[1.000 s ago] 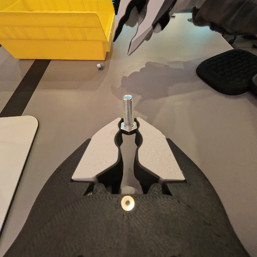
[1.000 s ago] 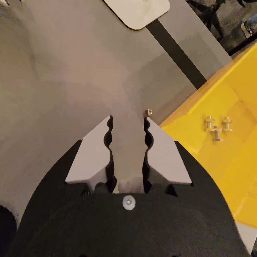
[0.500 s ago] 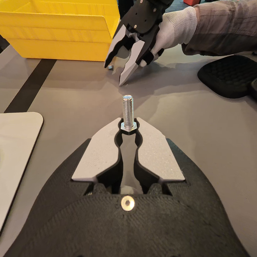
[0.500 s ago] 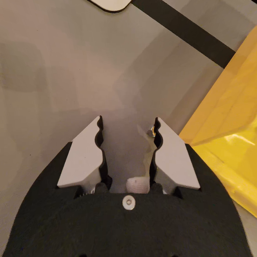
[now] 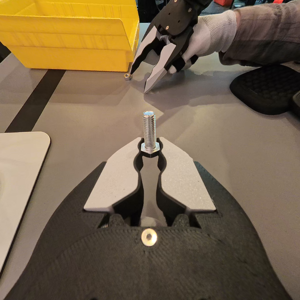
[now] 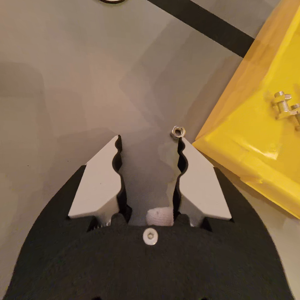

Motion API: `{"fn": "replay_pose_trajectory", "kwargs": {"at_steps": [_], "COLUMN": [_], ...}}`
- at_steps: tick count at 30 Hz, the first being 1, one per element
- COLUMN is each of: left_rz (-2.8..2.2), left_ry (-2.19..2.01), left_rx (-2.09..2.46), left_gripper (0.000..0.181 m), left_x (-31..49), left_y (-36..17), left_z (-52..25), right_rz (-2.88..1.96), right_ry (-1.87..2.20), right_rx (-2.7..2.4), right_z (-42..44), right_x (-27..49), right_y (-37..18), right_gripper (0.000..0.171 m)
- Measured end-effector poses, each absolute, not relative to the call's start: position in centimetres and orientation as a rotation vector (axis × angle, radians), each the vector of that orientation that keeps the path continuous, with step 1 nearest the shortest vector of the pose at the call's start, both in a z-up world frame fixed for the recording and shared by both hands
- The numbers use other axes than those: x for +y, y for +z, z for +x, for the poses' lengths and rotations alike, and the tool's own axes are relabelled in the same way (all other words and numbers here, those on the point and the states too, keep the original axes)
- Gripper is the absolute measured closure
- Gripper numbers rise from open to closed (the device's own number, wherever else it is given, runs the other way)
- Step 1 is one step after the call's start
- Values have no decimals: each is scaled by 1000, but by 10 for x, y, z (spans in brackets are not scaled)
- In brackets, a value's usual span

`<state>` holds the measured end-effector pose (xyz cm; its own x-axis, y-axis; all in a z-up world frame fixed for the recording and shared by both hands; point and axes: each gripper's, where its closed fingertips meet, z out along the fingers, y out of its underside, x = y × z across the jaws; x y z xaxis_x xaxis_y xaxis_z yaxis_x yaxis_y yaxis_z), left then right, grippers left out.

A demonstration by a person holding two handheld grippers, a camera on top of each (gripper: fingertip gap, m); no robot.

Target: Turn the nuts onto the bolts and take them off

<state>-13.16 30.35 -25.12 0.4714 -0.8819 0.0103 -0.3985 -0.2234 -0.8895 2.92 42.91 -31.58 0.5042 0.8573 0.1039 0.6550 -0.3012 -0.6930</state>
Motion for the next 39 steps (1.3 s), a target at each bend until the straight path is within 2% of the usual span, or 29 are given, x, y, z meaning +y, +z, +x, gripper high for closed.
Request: {"fn": "replay_pose_trajectory", "kwargs": {"at_steps": [9,13,16,25,29,32,36,39], "left_rz": [-1819,-1819,-1820,-1835,-1891,-1912,-1930,-1901], "left_ry": [-676,-676,-674,-575,-523,-495,-486,-510], "left_rx": [1078,1074,1064,1016,977,923,897,878], "left_gripper": [167,167,167,167,167,167,167,167], "left_x": [304,304,304,302,288,280,281,283], "left_y": [-252,-251,-249,-232,-233,-245,-259,-252], "left_z": [-133,-134,-138,-164,-176,-184,-191,-191], "right_rz": [-2021,-2050,-2064,-1832,-1722,-1630,-1569,-1566], "right_ry": [399,445,513,755,798,771,720,598], "right_rx": [-1254,-1281,-1322,-1795,-1936,-2004,-2021,-2091], "right_z": [18,16,13,-86,-126,-136,-138,-136], "right_x": [433,427,408,264,228,223,241,256], "right_y": [-314,-317,-316,-314,-314,-308,-296,-306], "right_gripper": [96,109,111,118,123,123,136,144]}}
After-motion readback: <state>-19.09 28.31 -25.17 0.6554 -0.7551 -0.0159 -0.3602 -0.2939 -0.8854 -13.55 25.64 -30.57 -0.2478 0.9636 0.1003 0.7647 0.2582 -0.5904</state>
